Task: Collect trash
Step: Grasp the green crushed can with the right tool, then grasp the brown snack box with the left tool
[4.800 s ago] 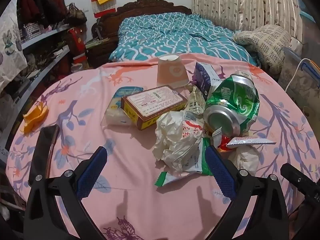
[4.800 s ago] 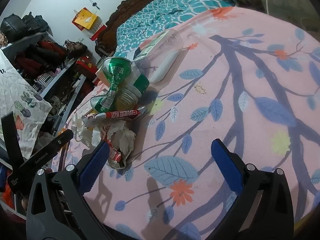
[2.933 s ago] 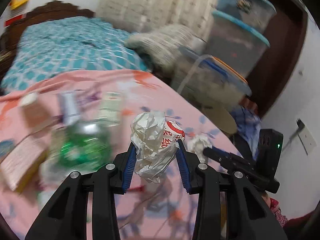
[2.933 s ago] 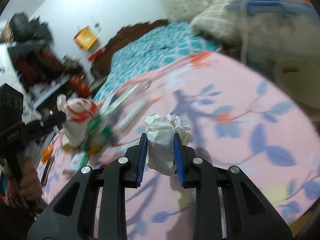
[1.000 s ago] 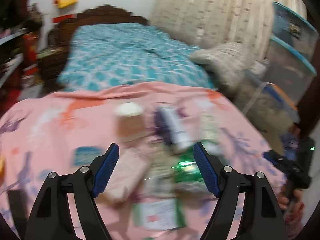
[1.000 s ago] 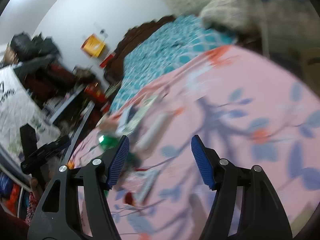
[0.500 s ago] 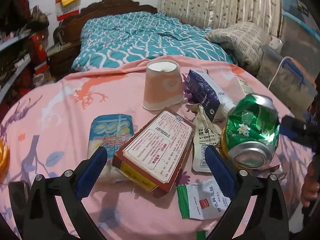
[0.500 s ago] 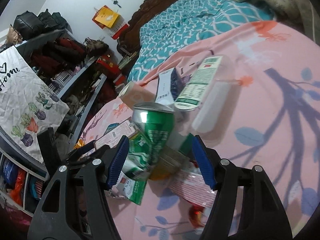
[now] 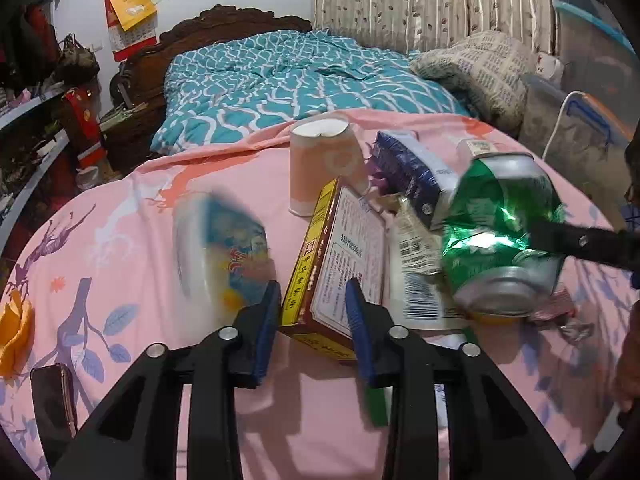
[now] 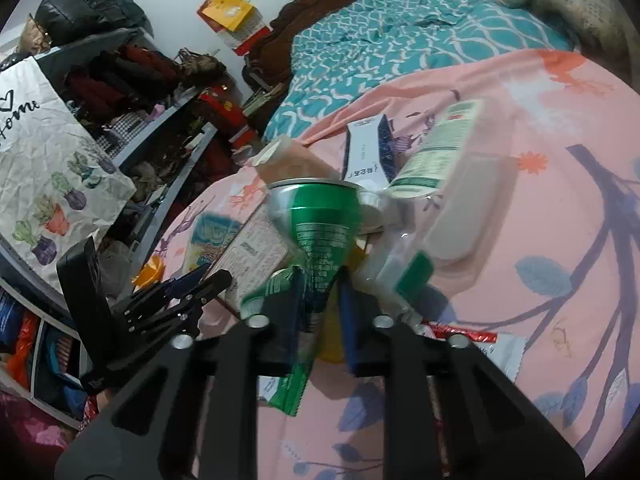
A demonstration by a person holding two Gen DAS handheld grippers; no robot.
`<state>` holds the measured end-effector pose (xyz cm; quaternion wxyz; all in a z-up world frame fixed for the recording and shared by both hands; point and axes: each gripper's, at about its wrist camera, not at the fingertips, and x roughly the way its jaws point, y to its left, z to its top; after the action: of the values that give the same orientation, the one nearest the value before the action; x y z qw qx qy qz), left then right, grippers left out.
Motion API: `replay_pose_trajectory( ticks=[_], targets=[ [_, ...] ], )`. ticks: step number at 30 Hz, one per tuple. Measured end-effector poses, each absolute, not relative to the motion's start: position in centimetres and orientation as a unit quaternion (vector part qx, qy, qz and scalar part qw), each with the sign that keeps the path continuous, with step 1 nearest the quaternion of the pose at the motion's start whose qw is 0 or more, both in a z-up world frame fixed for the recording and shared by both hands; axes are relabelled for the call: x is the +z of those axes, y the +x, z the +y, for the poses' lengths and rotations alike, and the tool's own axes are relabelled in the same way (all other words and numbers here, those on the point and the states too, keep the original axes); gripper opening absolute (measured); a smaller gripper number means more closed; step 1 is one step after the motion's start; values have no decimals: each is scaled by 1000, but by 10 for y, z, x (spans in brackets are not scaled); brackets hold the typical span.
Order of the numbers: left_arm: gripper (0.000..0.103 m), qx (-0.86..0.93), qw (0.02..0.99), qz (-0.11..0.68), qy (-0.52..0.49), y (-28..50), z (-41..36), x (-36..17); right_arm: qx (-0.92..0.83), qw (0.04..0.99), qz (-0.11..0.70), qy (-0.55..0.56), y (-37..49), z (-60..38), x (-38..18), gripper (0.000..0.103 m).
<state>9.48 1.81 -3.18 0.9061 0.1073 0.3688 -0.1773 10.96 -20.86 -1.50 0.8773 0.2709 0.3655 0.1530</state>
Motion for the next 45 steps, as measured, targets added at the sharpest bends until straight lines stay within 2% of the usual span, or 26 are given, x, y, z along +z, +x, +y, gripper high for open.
replay_pose_trajectory(
  ticks=[11,19,20,21,24,26,27,28,33,38,39,40,41,45],
  targets=[
    [24,-218,895,385,52,73,35,-19,162,903,301,261,53,-223,15,15],
    [22,-233,886,400,17,51,59,-12,94,902,274,320,-2,-289,4,15],
    [16,-233,883,406,16,48,62,-14,85,899,276,328,-7,-296,0,15],
    [5,-232,880,415,15,46,65,-17,73,893,281,345,-14,-308,-9,15],
    [4,-239,868,435,3,39,73,-26,55,874,291,385,-26,-328,-29,15],
    [13,-221,871,439,10,38,74,-30,44,863,296,407,-33,-339,-42,15],
    [39,-206,872,444,15,40,74,-31,39,858,296,418,-36,-344,-47,15],
    [60,-197,874,444,14,41,74,-31,36,854,296,426,-39,-347,-51,15],
    [86,-192,876,443,-4,58,59,-20,37,855,295,425,-40,-347,-52,15],
    [87,-181,870,457,48,74,22,-33,44,854,300,422,-36,-343,-55,15],
    [84,-177,866,464,59,77,16,-40,44,854,300,423,-36,-343,-55,15],
    [65,-172,861,473,66,80,14,-47,44,853,301,424,-36,-345,-56,15],
    [59,-166,854,488,70,84,14,-55,44,853,301,424,-36,-346,-57,15],
    [57,-172,865,468,49,80,31,-44,36,854,290,430,-41,-357,-56,15]
  ],
)
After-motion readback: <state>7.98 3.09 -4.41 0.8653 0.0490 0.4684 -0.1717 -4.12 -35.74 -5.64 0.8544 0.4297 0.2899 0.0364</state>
